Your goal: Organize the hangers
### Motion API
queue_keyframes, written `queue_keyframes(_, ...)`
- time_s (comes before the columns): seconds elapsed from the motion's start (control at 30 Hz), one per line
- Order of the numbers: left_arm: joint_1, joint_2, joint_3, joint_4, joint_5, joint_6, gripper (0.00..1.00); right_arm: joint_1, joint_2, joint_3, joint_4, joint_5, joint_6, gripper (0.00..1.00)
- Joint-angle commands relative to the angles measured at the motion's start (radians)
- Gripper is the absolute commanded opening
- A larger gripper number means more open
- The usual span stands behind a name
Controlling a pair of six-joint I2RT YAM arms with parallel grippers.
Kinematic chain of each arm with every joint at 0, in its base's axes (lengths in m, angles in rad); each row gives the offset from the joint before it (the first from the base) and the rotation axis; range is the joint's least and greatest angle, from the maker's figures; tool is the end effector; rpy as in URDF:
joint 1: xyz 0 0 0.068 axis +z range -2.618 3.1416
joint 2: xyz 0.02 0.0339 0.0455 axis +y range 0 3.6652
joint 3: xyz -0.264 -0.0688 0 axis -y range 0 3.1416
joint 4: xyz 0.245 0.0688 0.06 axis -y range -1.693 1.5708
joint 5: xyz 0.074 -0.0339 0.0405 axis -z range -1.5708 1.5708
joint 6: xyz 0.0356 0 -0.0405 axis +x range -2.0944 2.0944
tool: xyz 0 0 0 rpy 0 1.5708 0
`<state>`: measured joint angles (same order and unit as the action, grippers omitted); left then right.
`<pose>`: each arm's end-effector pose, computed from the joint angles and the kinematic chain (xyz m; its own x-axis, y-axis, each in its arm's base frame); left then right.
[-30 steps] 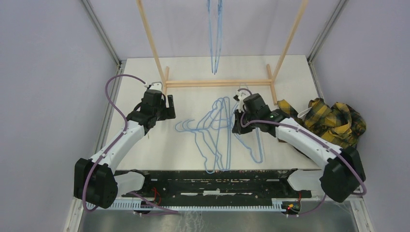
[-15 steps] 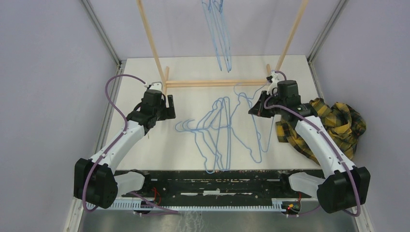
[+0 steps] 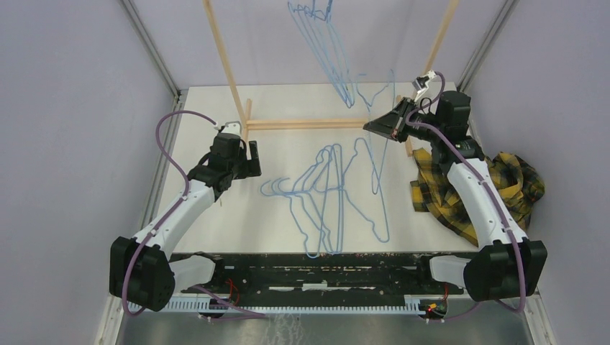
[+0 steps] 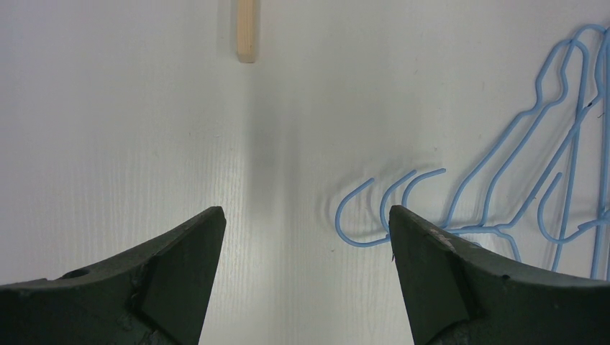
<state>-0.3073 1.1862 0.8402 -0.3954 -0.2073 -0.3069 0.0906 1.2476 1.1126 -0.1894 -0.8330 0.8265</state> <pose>0.2425 -0.0693 0.2581 -0.6593 -0.1009 -0.7451 -0.0502 0.9946 -0.0903 0.2763 0.0516 0.3591 -0.7736 0.4265 -0.4686 -0.2809 0.4321 0.8570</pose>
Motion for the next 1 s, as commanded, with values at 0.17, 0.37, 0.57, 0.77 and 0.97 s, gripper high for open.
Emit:
queue_keyframes(0.17, -0.002, -0.028, 0.014, 0.027, 0.012, -0.027, 0.91, -0.012, 0.046, 0.161, 0.213, -0.095, 0.148, 0.01)
queue_keyframes(0.37, -0.002, -0.037, 0.011, 0.026, 0.004, -0.025, 0.91, -0.012, 0.192, 0.325, 0.417, -0.123, 0.321, 0.01)
queue_keyframes(0.57, -0.003, -0.031, 0.015, 0.024, -0.005, -0.021, 0.91, -0.012, 0.372, 0.605, 0.434, -0.127, 0.372, 0.01)
queue_keyframes(0.77, -0.002, -0.019, 0.023, 0.026, -0.009, -0.016, 0.91, -0.012, 0.500, 0.786, 0.478, -0.133, 0.429, 0.01)
queue_keyframes(0.97, -0.002, -0.012, 0.028, 0.017, -0.022, -0.008, 0.91, -0.013, 0.588, 0.873, 0.471, -0.095, 0.440, 0.01)
